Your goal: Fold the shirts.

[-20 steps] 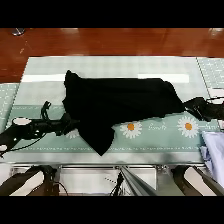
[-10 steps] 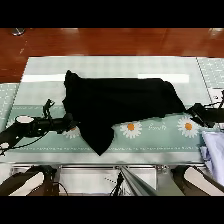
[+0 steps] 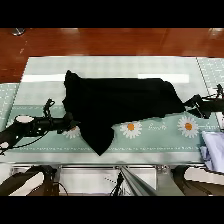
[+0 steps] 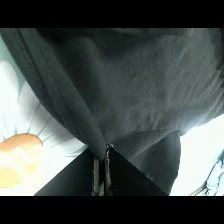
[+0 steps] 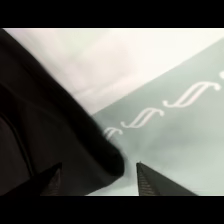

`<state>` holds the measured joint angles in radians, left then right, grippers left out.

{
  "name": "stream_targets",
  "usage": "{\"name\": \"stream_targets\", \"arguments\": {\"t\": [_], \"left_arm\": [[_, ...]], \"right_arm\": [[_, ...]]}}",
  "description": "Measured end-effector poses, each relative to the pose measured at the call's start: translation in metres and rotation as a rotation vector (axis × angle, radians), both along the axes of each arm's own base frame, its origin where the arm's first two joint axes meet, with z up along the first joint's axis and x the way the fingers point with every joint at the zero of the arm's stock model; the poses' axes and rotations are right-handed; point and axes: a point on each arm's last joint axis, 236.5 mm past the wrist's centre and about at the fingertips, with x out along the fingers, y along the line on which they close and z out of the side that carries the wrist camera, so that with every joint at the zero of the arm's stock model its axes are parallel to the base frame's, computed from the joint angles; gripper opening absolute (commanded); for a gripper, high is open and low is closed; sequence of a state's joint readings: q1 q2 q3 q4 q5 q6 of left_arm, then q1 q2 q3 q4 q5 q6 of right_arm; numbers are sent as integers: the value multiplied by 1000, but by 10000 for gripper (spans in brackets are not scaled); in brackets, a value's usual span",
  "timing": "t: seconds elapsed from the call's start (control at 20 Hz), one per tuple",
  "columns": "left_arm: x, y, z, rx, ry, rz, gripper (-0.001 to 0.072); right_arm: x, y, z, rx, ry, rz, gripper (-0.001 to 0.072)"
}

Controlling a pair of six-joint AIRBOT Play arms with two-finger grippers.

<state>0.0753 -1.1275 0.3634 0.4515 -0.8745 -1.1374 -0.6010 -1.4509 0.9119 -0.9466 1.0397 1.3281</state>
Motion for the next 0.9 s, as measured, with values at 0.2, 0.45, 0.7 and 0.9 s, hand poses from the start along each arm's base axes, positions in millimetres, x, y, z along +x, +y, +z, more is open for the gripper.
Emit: {"name": "stream_targets", "arguments": {"t": [0.2,0.45,0.7,0.9], "left_arm": [[1,-1,1,-5,-1,5,22],[5,-2,5,-19,-6,15,22],[40,-1,40,-23,-119,10,22],[116,3,152,-36,-421,24,22]], "right_arm": [[4,13,-10,64,33,37,555],[11,28,-22,44,43,106,19],[39,44,14,14,-52,229,18],[100,40,133,-101,-309,267,18]]}}
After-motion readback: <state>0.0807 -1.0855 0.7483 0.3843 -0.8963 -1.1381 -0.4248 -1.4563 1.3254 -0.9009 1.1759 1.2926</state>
